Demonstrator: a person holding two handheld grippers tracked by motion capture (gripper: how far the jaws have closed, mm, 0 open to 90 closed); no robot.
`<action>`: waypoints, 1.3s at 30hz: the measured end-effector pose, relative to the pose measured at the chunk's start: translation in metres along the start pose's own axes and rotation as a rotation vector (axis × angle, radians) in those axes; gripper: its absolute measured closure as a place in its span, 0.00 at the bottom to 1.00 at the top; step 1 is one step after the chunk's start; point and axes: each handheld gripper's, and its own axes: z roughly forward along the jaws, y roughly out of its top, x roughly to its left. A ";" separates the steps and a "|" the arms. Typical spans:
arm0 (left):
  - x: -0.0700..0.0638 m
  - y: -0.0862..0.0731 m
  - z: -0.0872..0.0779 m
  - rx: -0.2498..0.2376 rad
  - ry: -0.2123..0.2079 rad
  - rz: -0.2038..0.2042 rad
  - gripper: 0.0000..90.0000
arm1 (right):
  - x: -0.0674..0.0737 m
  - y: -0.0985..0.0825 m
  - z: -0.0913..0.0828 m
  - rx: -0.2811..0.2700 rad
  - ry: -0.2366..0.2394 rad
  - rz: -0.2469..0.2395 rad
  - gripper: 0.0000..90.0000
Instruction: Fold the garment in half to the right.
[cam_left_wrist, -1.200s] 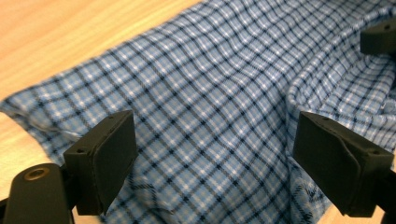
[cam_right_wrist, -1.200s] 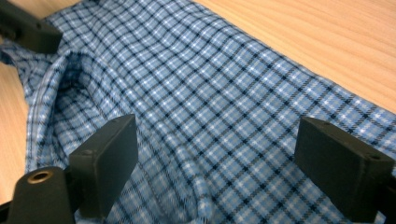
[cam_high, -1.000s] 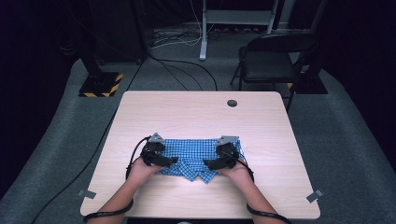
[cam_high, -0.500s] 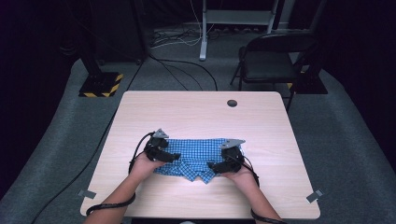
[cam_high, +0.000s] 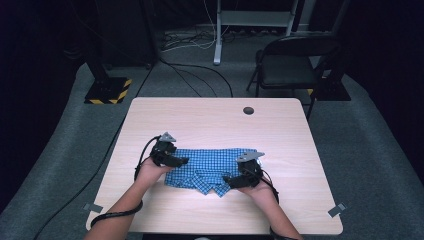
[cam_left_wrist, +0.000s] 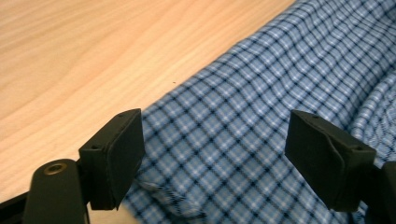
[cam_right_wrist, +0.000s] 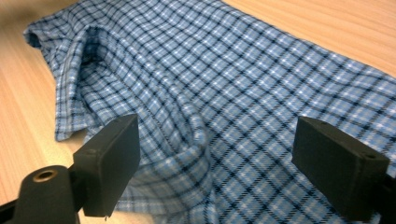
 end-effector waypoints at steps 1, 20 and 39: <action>0.002 0.000 0.000 -0.003 -0.002 -0.007 0.22 | 0.001 0.001 0.000 0.001 0.000 -0.004 0.16; 0.022 -0.002 0.015 0.014 0.038 -0.029 0.23 | 0.020 0.027 -0.006 -0.030 0.025 -0.048 0.18; 0.030 -0.004 0.018 0.038 0.023 -0.026 0.23 | 0.062 0.049 0.040 0.010 0.139 -0.106 0.17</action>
